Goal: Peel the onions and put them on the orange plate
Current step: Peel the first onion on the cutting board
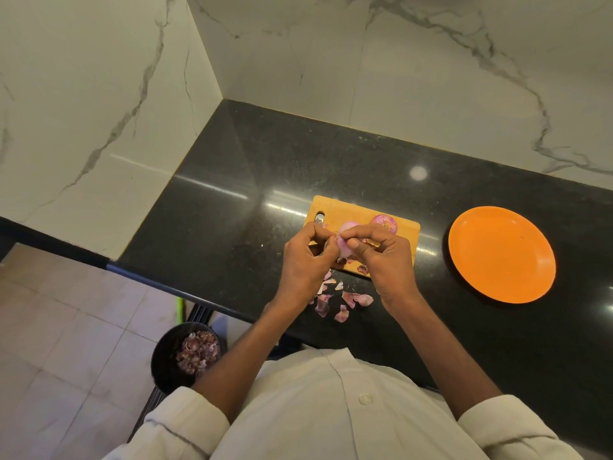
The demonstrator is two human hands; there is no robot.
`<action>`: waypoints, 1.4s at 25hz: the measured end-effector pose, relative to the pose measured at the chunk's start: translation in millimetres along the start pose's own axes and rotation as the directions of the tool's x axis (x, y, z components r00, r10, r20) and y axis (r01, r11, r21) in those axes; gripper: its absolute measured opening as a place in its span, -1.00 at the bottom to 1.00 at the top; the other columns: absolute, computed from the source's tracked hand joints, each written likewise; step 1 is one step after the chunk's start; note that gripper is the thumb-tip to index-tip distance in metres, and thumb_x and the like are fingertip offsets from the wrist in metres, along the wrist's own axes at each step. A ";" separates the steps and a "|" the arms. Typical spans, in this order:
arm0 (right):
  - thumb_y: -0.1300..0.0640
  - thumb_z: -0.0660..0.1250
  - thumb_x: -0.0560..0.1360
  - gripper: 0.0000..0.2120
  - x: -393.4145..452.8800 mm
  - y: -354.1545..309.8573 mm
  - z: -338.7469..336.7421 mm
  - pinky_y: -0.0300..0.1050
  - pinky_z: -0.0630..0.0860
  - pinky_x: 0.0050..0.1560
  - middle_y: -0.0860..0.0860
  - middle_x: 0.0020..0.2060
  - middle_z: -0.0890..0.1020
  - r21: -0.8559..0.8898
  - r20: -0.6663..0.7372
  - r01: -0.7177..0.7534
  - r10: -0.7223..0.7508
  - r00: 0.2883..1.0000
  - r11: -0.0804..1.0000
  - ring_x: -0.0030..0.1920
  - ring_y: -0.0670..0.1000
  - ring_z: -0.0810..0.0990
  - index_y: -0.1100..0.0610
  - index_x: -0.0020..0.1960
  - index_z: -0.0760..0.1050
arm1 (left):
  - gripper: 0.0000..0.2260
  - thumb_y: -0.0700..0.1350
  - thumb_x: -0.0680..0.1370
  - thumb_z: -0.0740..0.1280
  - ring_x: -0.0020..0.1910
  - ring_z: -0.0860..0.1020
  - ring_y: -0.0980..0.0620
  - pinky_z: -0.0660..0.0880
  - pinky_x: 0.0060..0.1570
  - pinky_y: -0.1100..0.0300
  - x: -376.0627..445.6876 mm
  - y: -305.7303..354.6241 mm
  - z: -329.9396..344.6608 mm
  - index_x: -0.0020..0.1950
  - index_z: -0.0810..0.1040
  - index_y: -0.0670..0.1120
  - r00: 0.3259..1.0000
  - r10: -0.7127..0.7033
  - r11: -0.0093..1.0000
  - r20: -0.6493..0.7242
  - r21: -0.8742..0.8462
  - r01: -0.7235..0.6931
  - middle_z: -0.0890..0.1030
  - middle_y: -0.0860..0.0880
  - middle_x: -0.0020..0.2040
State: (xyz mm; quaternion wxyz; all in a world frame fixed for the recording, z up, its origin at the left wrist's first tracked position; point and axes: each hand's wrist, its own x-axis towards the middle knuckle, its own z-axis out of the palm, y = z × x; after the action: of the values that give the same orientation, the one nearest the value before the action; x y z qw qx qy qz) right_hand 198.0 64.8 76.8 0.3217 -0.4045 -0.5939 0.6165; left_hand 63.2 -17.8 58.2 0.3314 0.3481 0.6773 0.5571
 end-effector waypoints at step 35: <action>0.28 0.47 0.56 -0.77 -6.4 15.8 9.3 -0.04 0.70 0.12 0.06 0.16 0.74 0.282 -0.091 -0.226 0.260 0.961 0.932 0.17 0.06 0.73 0.17 0.21 0.65 | -0.74 -0.26 0.57 0.52 0.32 0.63 -0.20 0.65 0.15 -0.35 1.3 -6.8 -3.2 0.24 0.70 -0.07 0.959 -0.273 0.923 0.074 -0.261 0.283 0.68 -0.08 0.29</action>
State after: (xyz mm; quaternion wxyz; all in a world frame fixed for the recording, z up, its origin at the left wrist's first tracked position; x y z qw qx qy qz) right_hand 194.1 53.4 61.6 0.3318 -0.4661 -0.4283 0.6994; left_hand 59.1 -19.3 52.0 0.4635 0.2102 0.6318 0.5847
